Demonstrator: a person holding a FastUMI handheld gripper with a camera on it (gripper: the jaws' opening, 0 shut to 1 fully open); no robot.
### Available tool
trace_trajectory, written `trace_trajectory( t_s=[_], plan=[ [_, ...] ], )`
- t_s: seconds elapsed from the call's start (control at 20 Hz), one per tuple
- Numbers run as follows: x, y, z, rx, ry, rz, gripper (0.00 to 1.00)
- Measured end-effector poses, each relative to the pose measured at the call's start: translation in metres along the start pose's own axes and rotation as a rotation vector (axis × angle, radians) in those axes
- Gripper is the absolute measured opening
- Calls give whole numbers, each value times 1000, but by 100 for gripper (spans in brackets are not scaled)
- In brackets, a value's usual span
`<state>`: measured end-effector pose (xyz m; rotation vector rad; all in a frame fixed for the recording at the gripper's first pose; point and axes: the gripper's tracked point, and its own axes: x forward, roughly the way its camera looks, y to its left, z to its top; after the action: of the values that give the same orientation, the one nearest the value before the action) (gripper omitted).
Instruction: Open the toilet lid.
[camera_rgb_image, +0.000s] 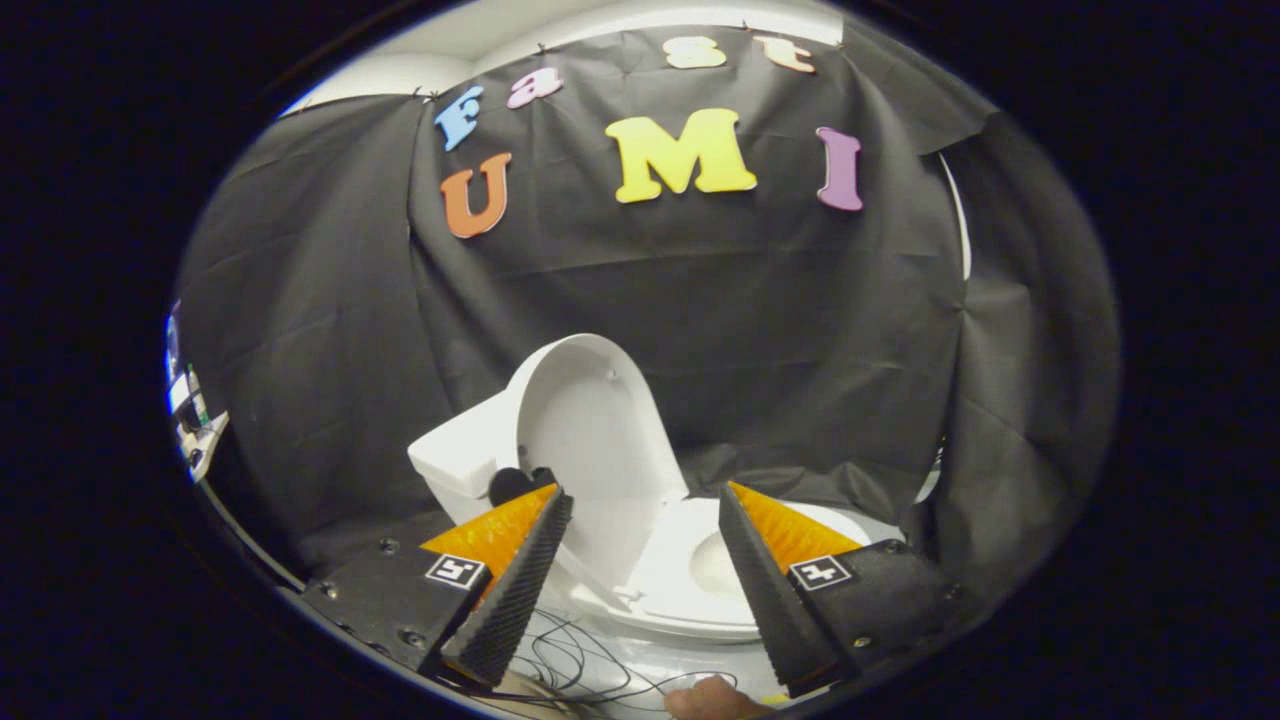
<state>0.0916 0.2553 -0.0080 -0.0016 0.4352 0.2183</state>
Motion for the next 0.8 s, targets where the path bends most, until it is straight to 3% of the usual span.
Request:
trace_trajectory(
  t_s=[0.4, 0.8],
  plan=[
    [-58, -75, 16, 20, -127, -84, 96],
    [-102, -134, 3, 18, -207, -146, 97]
  ],
)
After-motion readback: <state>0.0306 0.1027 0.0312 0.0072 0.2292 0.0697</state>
